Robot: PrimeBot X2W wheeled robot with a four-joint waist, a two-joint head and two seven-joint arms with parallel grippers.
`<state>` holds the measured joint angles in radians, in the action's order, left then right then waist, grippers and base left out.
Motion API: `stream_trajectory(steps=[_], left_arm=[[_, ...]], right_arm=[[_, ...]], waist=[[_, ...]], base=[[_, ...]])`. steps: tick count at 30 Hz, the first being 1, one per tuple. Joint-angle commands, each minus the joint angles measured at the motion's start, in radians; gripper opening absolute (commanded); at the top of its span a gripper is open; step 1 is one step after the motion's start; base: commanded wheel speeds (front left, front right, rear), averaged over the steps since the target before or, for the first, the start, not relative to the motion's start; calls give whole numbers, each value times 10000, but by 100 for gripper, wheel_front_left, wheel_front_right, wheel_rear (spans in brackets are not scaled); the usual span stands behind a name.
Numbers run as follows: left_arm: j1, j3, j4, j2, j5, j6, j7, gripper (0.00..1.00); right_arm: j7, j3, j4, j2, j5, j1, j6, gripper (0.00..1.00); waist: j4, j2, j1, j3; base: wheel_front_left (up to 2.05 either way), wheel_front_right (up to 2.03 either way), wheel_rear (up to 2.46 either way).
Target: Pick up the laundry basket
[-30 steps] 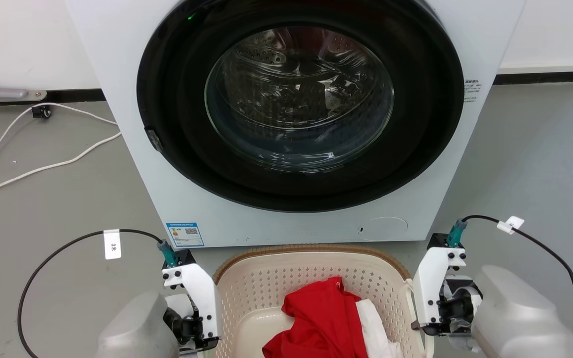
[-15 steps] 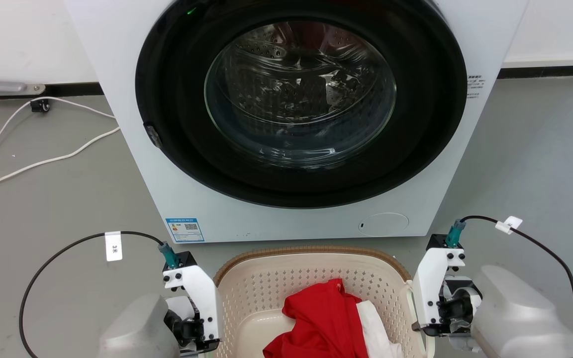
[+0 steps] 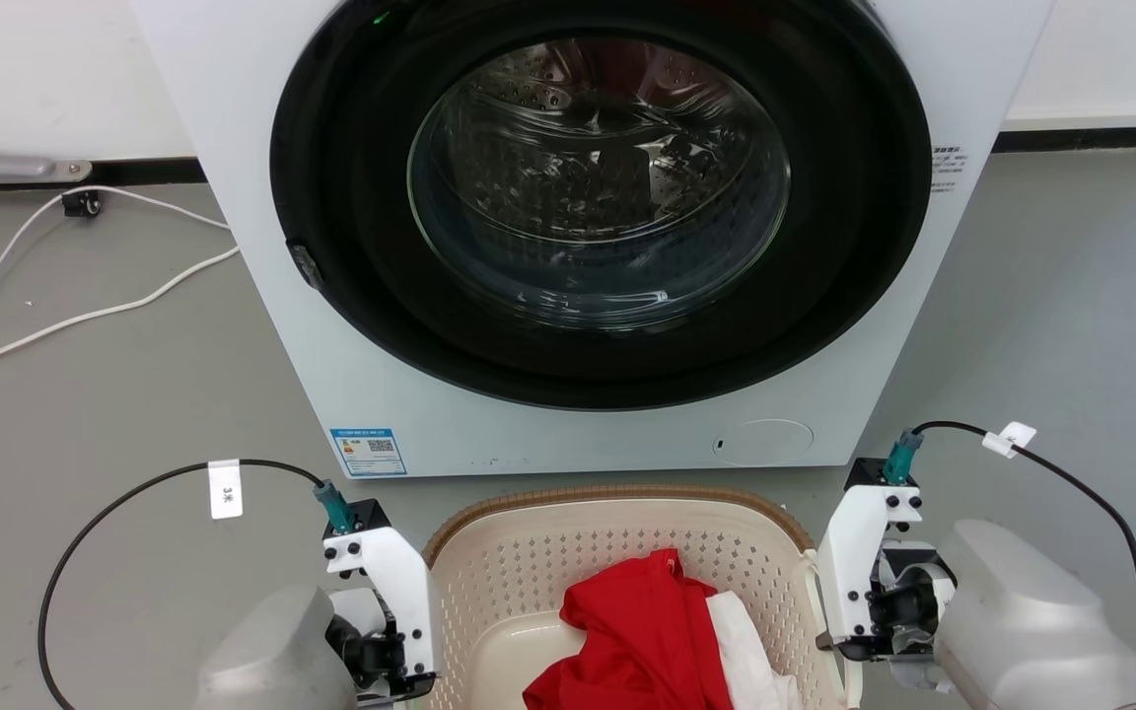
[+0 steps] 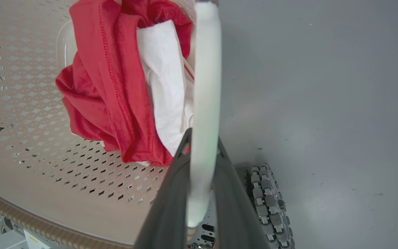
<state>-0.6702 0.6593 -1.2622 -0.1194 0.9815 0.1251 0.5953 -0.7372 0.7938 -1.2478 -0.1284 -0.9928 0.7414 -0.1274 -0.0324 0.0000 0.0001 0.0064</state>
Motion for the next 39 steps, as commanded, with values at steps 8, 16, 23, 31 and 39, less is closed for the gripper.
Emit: stream_trajectory(steps=[8, 16, 23, 31, 39], left_arm=[[-189, 89, 102, 265, 187, 101, -97, 0], [-223, 169, 66, 249, 249, 101, -122, 0], [-234, 224, 45, 271, 314, 101, -110, 0], [-249, 311, 31, 245, 366, 101, -219, 0], [-299, 387, 17, 206, 415, 101, -265, 0]], right_arm=[[-46, 53, 144, 239, -188, 135, -84, 0], [-123, 100, 90, 272, -289, 192, -84, 0], [-148, 125, 63, 269, -351, 182, -84, 0], [-223, 164, 15, 328, -424, 141, -85, 0], [-239, 210, -14, 356, -464, 171, -85, 0]], waist=[[0, 0, -1, 15], [-23, 0, -1, 35], [-23, 0, -1, 49], [-38, 0, -1, 39], [-54, 0, -1, 52]], base=[[0, 0, 0], [0, 0, 0], [0, 0, 0], [0, 0, 0], [0, 0, 0]])
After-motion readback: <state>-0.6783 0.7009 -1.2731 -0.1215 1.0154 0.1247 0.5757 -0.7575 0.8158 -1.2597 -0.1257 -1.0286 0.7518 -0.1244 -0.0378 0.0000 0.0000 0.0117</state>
